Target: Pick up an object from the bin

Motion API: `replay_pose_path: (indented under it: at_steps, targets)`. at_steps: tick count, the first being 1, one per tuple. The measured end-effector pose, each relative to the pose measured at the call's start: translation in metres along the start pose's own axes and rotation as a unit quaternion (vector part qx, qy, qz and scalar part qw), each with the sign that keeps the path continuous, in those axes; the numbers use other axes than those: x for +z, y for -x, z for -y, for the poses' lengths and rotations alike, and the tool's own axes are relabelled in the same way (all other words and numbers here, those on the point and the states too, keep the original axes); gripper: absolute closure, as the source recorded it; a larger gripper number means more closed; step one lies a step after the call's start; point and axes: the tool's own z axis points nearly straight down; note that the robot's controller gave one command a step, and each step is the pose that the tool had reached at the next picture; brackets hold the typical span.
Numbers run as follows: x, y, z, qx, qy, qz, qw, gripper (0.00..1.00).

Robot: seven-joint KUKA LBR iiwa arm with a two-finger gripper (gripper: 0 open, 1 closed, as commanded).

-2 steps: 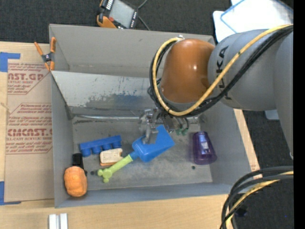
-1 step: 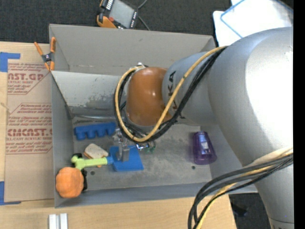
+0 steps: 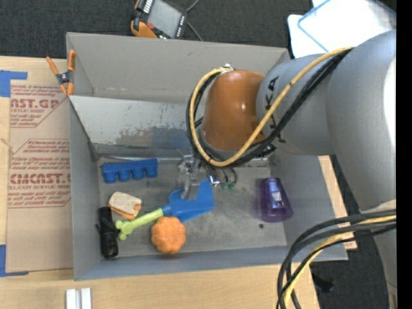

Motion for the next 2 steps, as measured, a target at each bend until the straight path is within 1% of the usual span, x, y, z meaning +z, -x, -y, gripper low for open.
replay_pose_path:
  at_steps: [1, 2]
  targets:
    - [0.031, -0.002, -0.032, -0.042, 0.001, -0.0038, 0.9991, 1.00]
    - [0.038, 0.001, 0.010, 0.030, -0.001, 0.0043, 0.9995, 1.00]
